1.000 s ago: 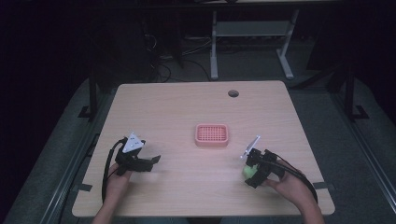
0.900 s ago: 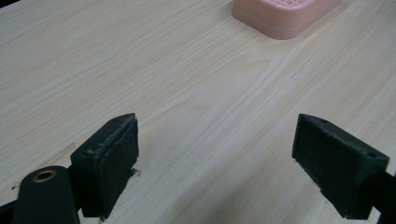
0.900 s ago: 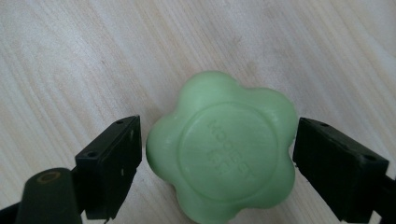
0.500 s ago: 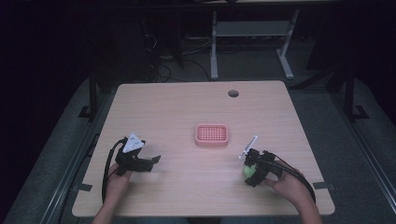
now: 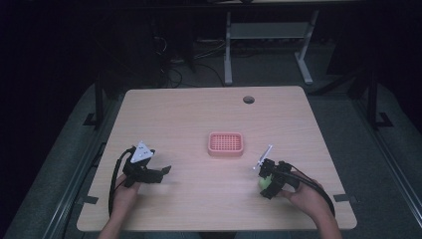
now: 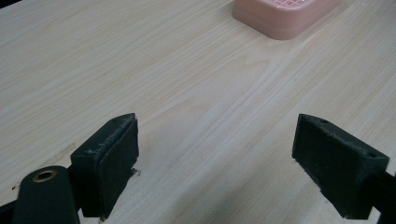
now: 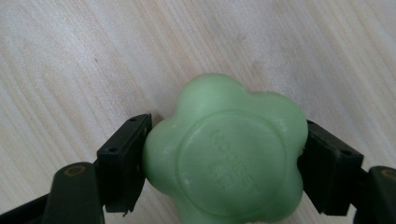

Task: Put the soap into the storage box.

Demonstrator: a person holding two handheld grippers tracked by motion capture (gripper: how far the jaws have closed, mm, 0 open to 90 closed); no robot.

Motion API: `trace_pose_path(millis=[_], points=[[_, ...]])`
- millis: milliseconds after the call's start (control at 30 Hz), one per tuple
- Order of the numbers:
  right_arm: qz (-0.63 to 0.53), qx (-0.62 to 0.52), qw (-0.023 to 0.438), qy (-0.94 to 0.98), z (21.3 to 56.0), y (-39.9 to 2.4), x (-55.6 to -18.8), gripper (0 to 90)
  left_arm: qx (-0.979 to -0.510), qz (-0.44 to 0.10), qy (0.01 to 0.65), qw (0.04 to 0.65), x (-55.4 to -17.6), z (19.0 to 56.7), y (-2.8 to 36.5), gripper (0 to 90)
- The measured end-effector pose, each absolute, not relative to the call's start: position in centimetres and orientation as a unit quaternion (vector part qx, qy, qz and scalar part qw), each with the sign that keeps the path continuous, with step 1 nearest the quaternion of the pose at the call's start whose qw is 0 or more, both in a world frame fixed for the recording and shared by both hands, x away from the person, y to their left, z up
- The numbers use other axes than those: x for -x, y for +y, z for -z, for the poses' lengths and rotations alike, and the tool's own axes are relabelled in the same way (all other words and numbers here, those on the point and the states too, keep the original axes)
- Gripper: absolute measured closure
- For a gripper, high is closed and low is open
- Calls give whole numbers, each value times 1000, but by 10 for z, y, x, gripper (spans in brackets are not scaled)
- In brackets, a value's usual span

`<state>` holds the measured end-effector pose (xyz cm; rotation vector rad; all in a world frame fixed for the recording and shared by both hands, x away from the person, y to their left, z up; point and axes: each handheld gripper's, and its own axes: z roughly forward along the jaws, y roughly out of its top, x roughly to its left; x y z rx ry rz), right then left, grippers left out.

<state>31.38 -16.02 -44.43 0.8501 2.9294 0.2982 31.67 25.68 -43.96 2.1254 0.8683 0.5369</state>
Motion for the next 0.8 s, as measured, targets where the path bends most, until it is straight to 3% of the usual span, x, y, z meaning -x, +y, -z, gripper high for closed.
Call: trace_pose_path(millis=[800], points=[[-117,-262,54,956,431,-160,-311,255,-833,-211,340,382,-317,439,257,144]])
